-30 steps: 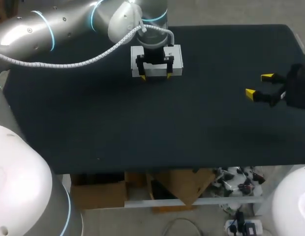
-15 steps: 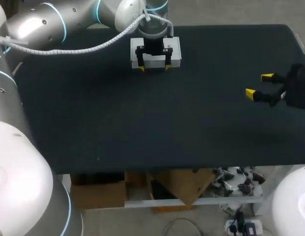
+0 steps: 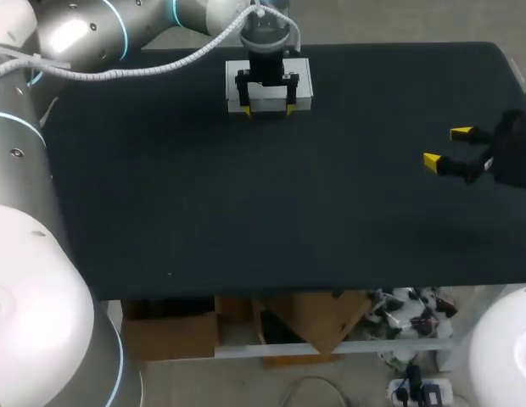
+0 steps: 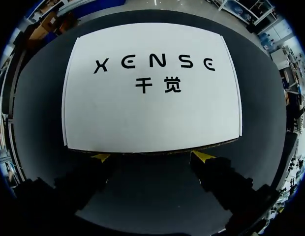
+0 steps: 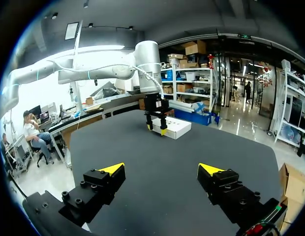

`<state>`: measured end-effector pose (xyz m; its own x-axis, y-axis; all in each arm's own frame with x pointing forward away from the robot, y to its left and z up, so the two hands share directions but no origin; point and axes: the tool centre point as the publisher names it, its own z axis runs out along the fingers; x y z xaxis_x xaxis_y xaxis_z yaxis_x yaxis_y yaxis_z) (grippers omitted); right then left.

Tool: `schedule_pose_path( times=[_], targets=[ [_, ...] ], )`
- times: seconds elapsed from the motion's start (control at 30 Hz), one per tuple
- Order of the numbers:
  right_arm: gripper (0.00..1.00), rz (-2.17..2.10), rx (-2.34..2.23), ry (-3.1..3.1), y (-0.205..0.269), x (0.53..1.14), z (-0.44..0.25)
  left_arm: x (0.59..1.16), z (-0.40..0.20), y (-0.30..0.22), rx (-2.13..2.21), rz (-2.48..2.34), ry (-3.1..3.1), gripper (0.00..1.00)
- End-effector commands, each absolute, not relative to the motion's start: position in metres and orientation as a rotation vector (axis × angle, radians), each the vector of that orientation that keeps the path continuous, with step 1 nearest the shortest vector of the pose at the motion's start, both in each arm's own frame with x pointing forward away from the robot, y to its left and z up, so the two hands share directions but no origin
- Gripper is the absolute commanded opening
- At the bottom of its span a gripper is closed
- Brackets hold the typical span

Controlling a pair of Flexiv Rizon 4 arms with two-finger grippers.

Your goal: Assemble the packaging by folding the flat box into shape, placing the metal phone stand inside, and closing the box properly

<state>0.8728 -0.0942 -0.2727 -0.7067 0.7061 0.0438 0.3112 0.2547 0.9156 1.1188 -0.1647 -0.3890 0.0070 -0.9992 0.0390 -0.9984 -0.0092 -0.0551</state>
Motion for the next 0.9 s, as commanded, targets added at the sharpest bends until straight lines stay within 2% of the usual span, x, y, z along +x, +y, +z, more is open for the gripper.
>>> schedule_pose_path(
  times=[0.03, 0.43, 0.9],
  targets=[
    [1.0, 1.447, 0.924, 2.152, -0.095, 0.872, -0.273, 1.079, -0.365, -0.143, -2.146, -0.274, 2.185, 1.0],
    [1.0, 1.447, 0.924, 2.152, -0.095, 0.872, -0.273, 1.014, -0.336, -0.101, -1.87, -0.61, 2.222, 1.0],
    [1.0, 1.447, 0.924, 2.152, -0.095, 0.872, -0.273, 1.004, -0.327, -0.071, -1.509, -1.02, 2.299, 1.0]
  ],
)
